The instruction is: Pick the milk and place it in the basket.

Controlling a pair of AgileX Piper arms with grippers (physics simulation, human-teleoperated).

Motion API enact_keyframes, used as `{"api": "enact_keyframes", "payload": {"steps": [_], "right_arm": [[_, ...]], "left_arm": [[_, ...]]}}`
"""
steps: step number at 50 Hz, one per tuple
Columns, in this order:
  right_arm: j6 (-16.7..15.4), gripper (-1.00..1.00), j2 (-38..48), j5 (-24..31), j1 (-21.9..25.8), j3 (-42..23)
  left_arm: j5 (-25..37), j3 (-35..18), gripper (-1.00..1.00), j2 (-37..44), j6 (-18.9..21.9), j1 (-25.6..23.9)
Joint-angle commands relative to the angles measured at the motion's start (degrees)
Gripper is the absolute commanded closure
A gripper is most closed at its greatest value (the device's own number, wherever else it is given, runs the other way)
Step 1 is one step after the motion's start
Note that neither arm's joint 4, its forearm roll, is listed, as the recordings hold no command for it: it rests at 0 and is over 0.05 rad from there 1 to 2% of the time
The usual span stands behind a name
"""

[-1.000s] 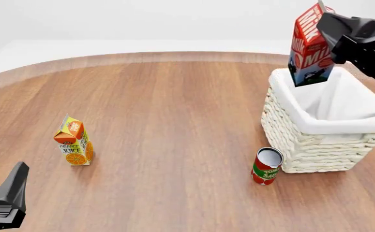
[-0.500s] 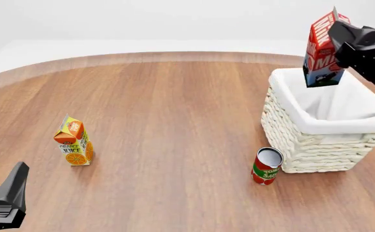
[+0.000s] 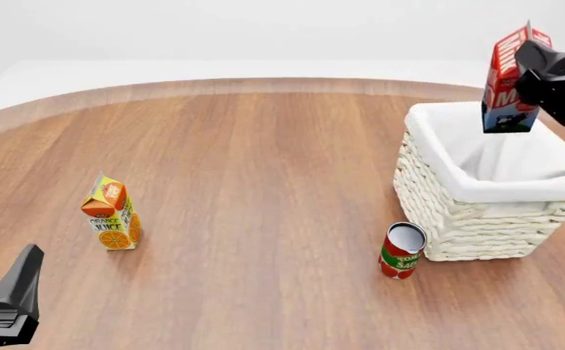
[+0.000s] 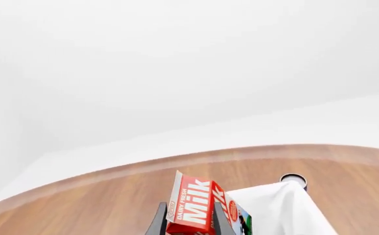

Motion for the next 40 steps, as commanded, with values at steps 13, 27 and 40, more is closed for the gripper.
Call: {"api": "enact_keyframes", "payload": {"steps": [13, 27, 40], "right_arm": [[2.46, 1.0, 8.33, -7.87, -4.34, -1.85], [4.57, 1.0, 15.33, -14.51, -6.02, -0.47], [5.48, 1.0, 21.08, -19.23, -7.34, -0.28]], "left_arm": [[0.0, 0.0, -1.0, 0.0, 0.0, 0.0], [0.0, 0.0, -1.0, 0.0, 0.0, 0.0], [0.0, 0.0, -1.0, 0.0, 0.0, 0.0]]}}
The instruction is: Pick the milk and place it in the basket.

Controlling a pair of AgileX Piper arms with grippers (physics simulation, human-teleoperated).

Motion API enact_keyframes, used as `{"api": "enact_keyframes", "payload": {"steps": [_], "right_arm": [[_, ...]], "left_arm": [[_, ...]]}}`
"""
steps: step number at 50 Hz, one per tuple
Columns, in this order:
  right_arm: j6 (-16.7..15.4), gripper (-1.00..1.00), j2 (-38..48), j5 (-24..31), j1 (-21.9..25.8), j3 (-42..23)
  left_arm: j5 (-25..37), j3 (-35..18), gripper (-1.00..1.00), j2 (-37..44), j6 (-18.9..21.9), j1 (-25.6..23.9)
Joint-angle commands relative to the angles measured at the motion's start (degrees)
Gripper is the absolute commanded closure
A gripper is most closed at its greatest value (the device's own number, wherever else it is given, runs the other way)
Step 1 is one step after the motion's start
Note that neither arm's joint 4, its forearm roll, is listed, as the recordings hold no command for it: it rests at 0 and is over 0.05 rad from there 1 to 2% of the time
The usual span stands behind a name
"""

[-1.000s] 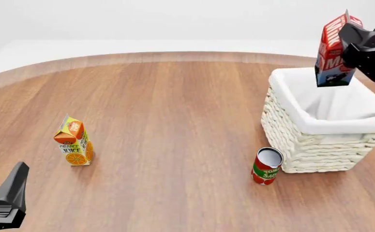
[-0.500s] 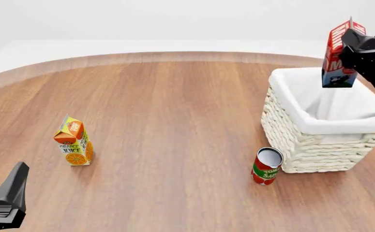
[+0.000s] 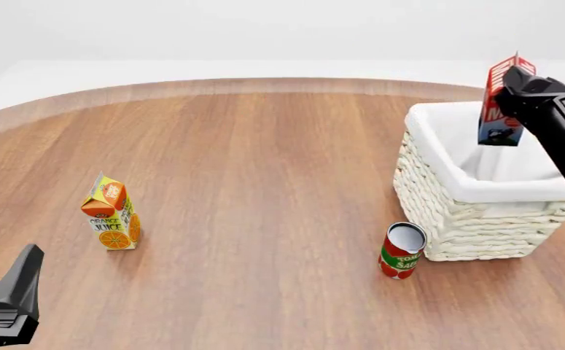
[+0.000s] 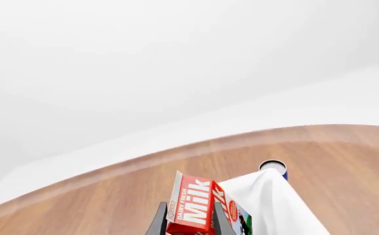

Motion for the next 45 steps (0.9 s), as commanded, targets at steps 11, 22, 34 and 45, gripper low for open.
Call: {"api": "enact_keyframes", "payload": {"steps": [11, 22, 34, 45], "right_arm": [[3.08, 1.0, 8.9, -8.19, -2.62, -0.63], [3.97, 1.0, 13.62, -11.37, -3.69, -0.67], [4.9, 1.0, 17.58, -12.49, -4.28, -2.28], [5.13, 1.0, 18.04, -8.22, -4.68, -4.92]], "left_arm": [[0.0, 0.0, -1.0, 0.0, 0.0, 0.0], [0.0, 0.0, -1.0, 0.0, 0.0, 0.0], [0.0, 0.0, -1.0, 0.0, 0.0, 0.0], [0.0, 0.0, -1.0, 0.0, 0.0, 0.0]]}}
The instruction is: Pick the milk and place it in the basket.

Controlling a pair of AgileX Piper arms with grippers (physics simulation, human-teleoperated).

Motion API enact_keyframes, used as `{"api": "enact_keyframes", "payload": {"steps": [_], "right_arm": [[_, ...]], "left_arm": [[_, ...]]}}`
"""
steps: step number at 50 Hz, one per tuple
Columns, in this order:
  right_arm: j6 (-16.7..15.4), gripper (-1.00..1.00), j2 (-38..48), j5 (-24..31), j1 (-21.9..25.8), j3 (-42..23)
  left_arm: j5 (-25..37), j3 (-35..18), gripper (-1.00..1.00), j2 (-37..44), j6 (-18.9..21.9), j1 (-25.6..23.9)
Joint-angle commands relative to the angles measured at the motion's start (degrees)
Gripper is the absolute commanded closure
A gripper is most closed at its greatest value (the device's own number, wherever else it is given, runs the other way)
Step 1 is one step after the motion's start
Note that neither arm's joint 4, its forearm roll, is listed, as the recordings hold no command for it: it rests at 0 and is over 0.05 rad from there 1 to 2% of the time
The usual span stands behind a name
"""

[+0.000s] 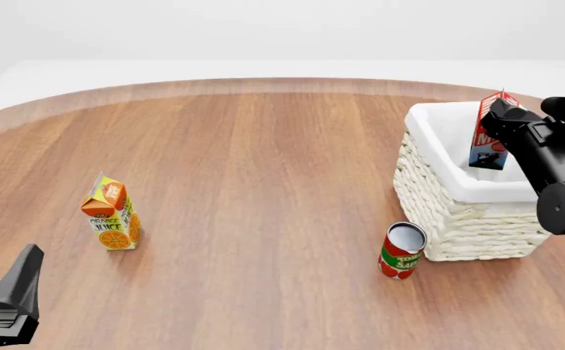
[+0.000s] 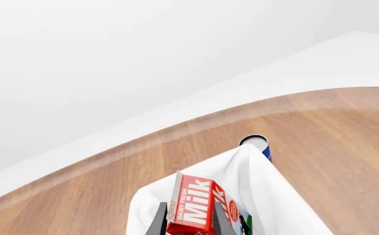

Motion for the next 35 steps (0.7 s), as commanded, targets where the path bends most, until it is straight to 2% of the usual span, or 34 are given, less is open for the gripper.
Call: {"api": "enact_keyframes", "payload": {"steps": [1, 15, 35], "right_arm": [[1.38, 1.0, 0.86, 2.94, -0.73, -3.47], [-0.52, 1.0, 1.09, 8.33, -0.54, -5.78], [-1.55, 1.0, 2.59, 10.47, -1.23, -6.94]], "left_arm": [[0.0, 0.0, -1.0, 0.0, 0.0, 0.0], [0.0, 0.0, -1.0, 0.0, 0.0, 0.0], [0.0, 0.0, -1.0, 0.0, 0.0, 0.0]]}}
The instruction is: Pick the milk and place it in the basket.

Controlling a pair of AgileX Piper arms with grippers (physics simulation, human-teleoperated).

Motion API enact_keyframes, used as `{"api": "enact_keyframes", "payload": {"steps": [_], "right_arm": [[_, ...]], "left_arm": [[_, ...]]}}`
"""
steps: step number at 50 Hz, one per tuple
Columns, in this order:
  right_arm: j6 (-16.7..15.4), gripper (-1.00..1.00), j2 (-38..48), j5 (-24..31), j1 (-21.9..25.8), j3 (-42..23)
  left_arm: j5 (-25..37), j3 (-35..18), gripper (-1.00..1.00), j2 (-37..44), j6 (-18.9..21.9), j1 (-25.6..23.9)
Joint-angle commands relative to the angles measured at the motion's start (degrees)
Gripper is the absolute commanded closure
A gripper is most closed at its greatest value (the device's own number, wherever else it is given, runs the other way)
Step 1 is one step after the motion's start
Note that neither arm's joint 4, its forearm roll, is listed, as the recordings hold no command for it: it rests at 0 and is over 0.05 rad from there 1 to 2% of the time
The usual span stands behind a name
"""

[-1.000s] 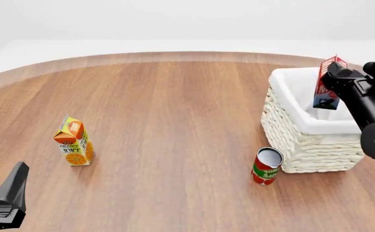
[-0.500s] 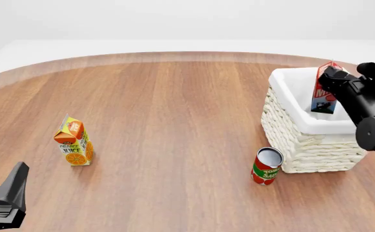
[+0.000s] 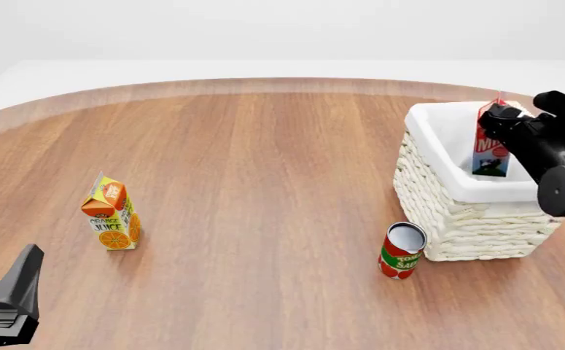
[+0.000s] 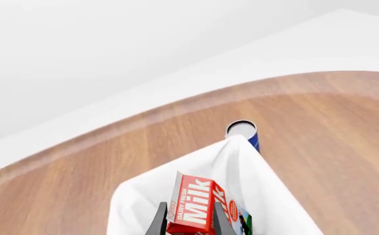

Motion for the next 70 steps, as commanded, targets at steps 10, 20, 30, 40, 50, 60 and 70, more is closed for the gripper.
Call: {"api": "enact_keyframes", "payload": {"steps": [10, 20, 30, 40, 50, 60, 70], "right_arm": [[1.47, 1.0, 1.56, 0.41, 0.29, -1.74], [1.16, 1.0, 2.66, 1.06, 0.39, -2.36], [1.39, 1.0, 3.67, 1.04, 0.13, -2.67], [1.06, 1.0, 4.99, 1.76, 0.45, -3.53], [0.91, 1.0, 5.91, 1.36, 0.44, -3.62], [0.52, 1.0, 6.95, 1.45, 0.24, -3.86], [0.63, 1.0, 8.03, 1.44, 0.12, -4.19]], "left_arm": [[0.0, 0.0, -1.0, 0.0, 0.0, 0.0], [0.0, 0.0, -1.0, 0.0, 0.0, 0.0], [0.0, 0.0, -1.0, 0.0, 0.0, 0.0], [0.0, 0.0, -1.0, 0.0, 0.0, 0.0], [0.0, 0.0, -1.0, 0.0, 0.0, 0.0], [0.0, 0.0, -1.0, 0.0, 0.0, 0.0], [0.0, 0.0, -1.0, 0.0, 0.0, 0.0]]}}
